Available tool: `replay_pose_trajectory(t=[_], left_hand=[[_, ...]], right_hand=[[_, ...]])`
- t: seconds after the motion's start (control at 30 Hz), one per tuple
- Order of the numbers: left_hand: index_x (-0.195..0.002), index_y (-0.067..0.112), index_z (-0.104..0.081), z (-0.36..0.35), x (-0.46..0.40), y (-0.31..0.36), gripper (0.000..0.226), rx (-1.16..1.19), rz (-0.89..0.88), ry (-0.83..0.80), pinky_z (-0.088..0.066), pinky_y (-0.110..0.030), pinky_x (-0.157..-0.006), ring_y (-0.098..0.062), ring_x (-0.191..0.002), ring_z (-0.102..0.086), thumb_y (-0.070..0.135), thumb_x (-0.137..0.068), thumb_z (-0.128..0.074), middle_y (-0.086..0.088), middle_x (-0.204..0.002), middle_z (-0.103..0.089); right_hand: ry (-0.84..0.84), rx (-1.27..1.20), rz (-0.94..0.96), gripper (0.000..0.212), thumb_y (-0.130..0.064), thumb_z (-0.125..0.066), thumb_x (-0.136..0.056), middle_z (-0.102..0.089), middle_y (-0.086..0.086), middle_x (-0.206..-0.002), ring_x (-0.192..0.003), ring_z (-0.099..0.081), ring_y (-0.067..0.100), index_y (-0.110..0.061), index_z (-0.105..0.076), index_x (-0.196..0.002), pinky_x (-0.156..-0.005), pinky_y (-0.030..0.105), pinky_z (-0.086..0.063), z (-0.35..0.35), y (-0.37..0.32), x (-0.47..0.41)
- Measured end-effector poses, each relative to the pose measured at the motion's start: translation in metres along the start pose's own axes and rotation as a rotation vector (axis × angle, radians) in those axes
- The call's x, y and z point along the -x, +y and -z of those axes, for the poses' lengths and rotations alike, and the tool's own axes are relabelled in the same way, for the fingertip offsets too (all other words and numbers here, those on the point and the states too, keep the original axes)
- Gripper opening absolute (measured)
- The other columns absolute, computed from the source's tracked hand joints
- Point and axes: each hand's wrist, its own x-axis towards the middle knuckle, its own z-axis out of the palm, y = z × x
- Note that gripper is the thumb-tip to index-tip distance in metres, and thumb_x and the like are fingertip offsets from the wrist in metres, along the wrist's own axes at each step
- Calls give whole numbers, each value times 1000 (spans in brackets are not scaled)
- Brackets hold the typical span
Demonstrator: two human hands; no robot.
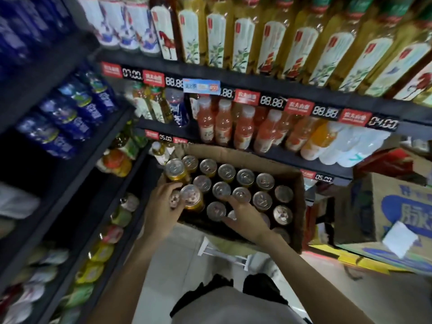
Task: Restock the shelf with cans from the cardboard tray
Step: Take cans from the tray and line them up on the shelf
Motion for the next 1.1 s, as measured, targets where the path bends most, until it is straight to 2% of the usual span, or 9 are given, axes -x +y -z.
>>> replay_pose_trajectory(t=[0.13,0.23,0.43,0.57,0.67,0.8,0.87,0.97,1.1], left_hand=[[-115,21,-60,1,-9,-32,34,233,219,70,-51,-46,-85,-19,-100,-60,16,-82,-67,-2,-112,-62],[-124,18,-53,3,-35,-41,45,225,282,80,-48,-44,-92,-20,-111,-55,18,-82,-67,-4,-123,-56],[-136,15,-40,-10,-79,-51,84,-200,49,-112,-39,-39,-95,-30,-121,-39,38,-66,-80,-9,-131,-48],[-120,13,-51,-15,-91,-48,76,-286,31,-27,-41,-38,-85,-31,-112,-44,45,-59,-83,-10,-117,-52],[-106,12,-56,-13,-93,-41,70,-281,15,11,-42,-38,-82,-31,-106,-48,44,-52,-86,-10,-113,-56],[-102,20,-51,3,-82,-3,68,16,47,99,-42,-30,-72,-18,-95,-54,39,-49,-90,4,-100,-55],[-102,25,-49,21,-81,31,64,237,79,105,-43,-27,-72,-11,-90,-56,32,-52,-90,8,-98,-57],[-100,36,-50,57,-87,93,56,505,6,40,-44,-13,-71,3,-87,-58,25,-59,-87,15,-99,-58],[-99,42,-54,103,-104,184,53,658,-159,-33,-43,0,-65,20,-81,-57,38,-57,-86,20,-96,-62]], right_hand=[[-38,37,50,77,-32,-69,-79,-40,4,-143,-123,-47,29,-24,-27,-143,-91,38,-45,-21,-28,-29],[-57,28,2,94,-37,-76,-72,-36,4,-147,-131,-38,27,-21,-19,-145,-103,43,-39,-38,-43,-49],[151,-248,-108,75,-41,-81,-60,-64,-7,-113,-105,-60,15,-27,-42,-123,-81,30,-49,-51,-48,-66],[200,-672,-231,77,-37,-87,-55,-61,-8,-113,-102,-61,12,-28,-40,-115,-83,34,-52,-16,-39,-52],[207,-874,-244,63,-28,-84,-65,-60,-8,-109,-99,-60,7,-22,-45,-114,-73,19,-51,26,-34,-37],[272,-963,-163,53,-36,-75,-66,-63,-6,-107,-103,-62,14,-23,-52,-112,-76,22,-55,85,-35,-18],[287,-972,-135,42,-36,-70,-69,-62,-9,-105,-99,-62,10,-32,-52,-107,-65,15,-52,117,-40,-9],[321,-892,-83,28,-38,-65,-76,-55,-20,-96,-87,-57,0,-38,-45,-97,-73,21,-49,173,-47,4],[406,-634,22,43,-56,-61,-65,-60,-15,-96,-90,-61,4,-36,-45,-99,-72,21,-51,252,-55,20]])
